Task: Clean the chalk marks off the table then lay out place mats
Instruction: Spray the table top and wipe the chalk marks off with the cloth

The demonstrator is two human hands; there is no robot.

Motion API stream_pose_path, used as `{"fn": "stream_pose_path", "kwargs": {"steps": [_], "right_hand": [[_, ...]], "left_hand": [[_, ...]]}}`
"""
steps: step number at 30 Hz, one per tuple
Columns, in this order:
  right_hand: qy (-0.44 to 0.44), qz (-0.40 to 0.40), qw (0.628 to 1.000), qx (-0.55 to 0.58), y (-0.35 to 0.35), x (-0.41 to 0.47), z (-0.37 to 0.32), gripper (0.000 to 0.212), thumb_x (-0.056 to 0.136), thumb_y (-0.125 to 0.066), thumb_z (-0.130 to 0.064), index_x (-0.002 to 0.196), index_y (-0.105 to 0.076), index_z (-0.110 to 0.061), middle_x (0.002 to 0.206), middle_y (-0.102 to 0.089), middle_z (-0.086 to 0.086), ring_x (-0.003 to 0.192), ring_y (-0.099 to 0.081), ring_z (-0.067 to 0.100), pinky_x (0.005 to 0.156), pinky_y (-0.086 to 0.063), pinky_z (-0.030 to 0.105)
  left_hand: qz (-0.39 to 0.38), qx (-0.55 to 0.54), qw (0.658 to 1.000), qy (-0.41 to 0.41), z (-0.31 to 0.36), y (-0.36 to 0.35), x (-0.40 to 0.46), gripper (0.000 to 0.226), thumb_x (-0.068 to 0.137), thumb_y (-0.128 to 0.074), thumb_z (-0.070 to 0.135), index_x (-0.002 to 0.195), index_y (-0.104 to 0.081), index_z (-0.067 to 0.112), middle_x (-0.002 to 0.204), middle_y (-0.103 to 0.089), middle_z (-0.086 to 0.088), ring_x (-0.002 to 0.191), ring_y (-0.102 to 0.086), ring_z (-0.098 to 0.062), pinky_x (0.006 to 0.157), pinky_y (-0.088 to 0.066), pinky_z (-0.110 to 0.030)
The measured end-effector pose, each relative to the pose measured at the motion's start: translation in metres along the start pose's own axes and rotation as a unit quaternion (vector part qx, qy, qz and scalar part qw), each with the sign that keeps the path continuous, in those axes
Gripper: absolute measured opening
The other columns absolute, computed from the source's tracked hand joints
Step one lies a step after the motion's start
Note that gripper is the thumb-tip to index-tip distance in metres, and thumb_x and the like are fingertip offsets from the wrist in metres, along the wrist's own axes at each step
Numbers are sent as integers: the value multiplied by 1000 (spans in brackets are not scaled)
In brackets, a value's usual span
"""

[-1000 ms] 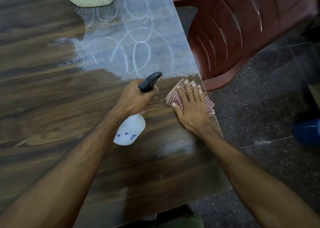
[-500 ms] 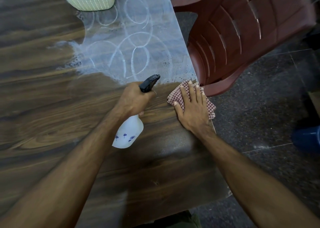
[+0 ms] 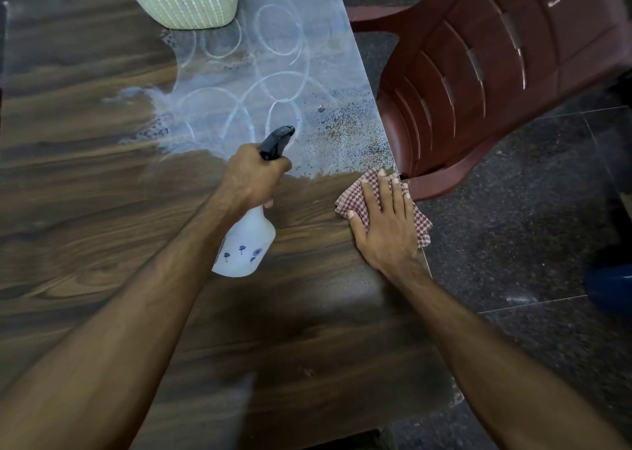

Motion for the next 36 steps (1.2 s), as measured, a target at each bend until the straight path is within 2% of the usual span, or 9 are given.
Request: {"fn": "stream_pose_path", "kwargs": {"steps": [4, 7, 11, 14, 18, 22, 27, 32, 36], "right_hand": [[-2, -3, 1000, 1, 0, -1, 1, 68, 100, -30, -56, 158, -18, -23, 166, -7, 9, 153, -3, 28, 124, -4, 47], [-2, -4, 1000, 0, -1, 0, 1, 68, 100, -29, -56, 159, -17, -23, 166, -6, 9, 153, -3, 28, 124, -4, 47], [-6, -4, 1000, -2, -2, 1, 2, 68, 100, -30, -55, 158, -17, -23, 166, -5, 8, 153, -1, 27, 124, -3, 46], [-6, -3, 1000, -4, -2, 3, 1, 68, 100, -30, -56, 158, -18, -23, 166, -6, 8, 153, -2, 27, 124, -3, 46], [0, -5, 1000, -8, -3, 2, 2, 68, 100, -31, -55, 158, -17, -23, 166, -4, 8, 153, -1, 27, 124, -3, 46], [-1, -7, 1000, -6, -1, 10, 0, 68, 101, -32, -54, 159, -15, -23, 166, -3, 8, 153, -1, 28, 124, -2, 47], [-1, 2, 1000, 1, 1, 19, -1, 69, 98, -28, -56, 158, -20, -22, 166, -9, 9, 153, -6, 29, 124, -4, 47], [-5, 1, 1000, 10, 1, 45, 3, 70, 98, -29, -57, 157, -21, -22, 166, -9, 9, 153, -5, 30, 123, -4, 49], [-21, -4, 1000, -10, 3, 86, -22, 75, 96, -22, -61, 158, -19, -19, 166, -8, 13, 152, -4, 34, 123, -3, 52]], "left_hand": [[-9, 2, 1000, -17, 4, 1, 3, 20, 93, -60, 20, 106, -63, 4, 98, -72, -6, 39, -53, -17, 61, -48, -29], [23, -23, 999, -7, 3, 12, 7, 11, 94, -59, 18, 98, -63, 9, 97, -72, -7, 33, -49, -13, 50, -44, -25], [33, -18, 999, 18, -8, 21, 6, 24, 92, -58, 17, 103, -61, -4, 82, -62, -16, 31, -47, -12, 49, -42, -26], [13, 9, 1000, 23, -22, 24, -4, 26, 92, -61, 21, 101, -62, -4, 77, -64, -14, 35, -51, -15, 59, -47, -33], [-16, 26, 999, 32, -49, 26, -23, 18, 92, -63, 25, 96, -67, 8, 90, -73, -15, 48, -57, -23, 68, -53, -39], [2, 17, 998, 58, -73, 36, -36, 18, 94, -62, 25, 98, -63, 7, 84, -69, -11, 52, -57, -21, 59, -48, -32], [30, -39, 996, 71, -83, 57, -46, 19, 91, -63, 19, 99, -64, 2, 78, -70, -9, 60, -57, -31, 56, -48, -32], [34, -106, 992, 52, -88, 78, -62, 12, 92, -63, 15, 99, -67, 7, 95, -74, -9, 38, -48, -6, 41, -41, -25], [50, -114, 991, 45, -91, 96, -69, 11, 93, -61, 13, 100, -68, 7, 101, -72, -11, 39, -48, -4, 43, -42, -26]]}}
Point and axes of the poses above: each hand's wrist, its own x-axis towards the middle knuckle, its own y-axis out of the back of the hand, z = x × y, the point moved 9 cm from there along x, towards the middle knuckle
